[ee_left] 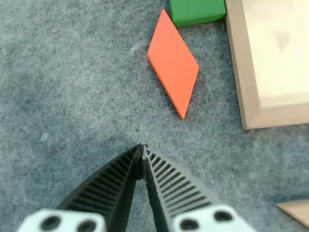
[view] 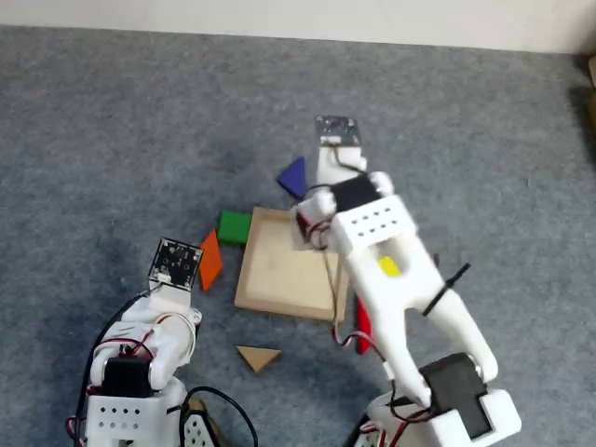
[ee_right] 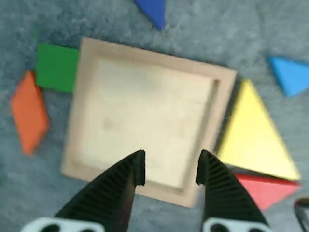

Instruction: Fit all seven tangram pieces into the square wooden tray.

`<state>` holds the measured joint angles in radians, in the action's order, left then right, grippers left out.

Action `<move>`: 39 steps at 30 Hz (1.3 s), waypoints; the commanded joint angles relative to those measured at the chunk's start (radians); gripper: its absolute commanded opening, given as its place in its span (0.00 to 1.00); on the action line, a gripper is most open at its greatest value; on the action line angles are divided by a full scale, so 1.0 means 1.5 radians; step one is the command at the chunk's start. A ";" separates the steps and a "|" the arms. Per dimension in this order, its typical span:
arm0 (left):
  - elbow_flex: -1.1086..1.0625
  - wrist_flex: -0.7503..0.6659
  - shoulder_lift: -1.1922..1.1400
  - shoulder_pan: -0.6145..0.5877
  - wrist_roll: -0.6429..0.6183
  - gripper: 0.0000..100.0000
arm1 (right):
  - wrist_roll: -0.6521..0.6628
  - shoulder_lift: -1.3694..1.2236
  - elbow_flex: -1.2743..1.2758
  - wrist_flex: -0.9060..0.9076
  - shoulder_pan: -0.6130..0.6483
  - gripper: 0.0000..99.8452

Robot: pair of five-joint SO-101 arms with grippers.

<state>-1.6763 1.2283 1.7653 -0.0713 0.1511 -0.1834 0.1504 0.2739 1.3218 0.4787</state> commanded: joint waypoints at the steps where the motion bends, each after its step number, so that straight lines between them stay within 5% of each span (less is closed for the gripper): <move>1: -0.014 0.004 0.035 -0.009 0.005 0.01 | 0.159 0.032 -0.056 0.064 -0.060 0.17; 8: -0.014 0.004 0.035 -0.009 0.005 0.01 | 0.285 -0.056 -0.053 0.074 -0.097 0.33; 19: -0.014 0.004 0.035 -0.009 0.005 0.01 | 0.389 -0.182 -0.053 -0.004 -0.129 0.33; 39: -0.014 0.004 0.035 -0.009 0.005 0.01 | 0.404 -0.304 -0.052 -0.044 -0.135 0.33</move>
<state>-1.6763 1.2283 1.7653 -0.0713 0.1511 0.4196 -0.3115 0.2340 1.2789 0.2793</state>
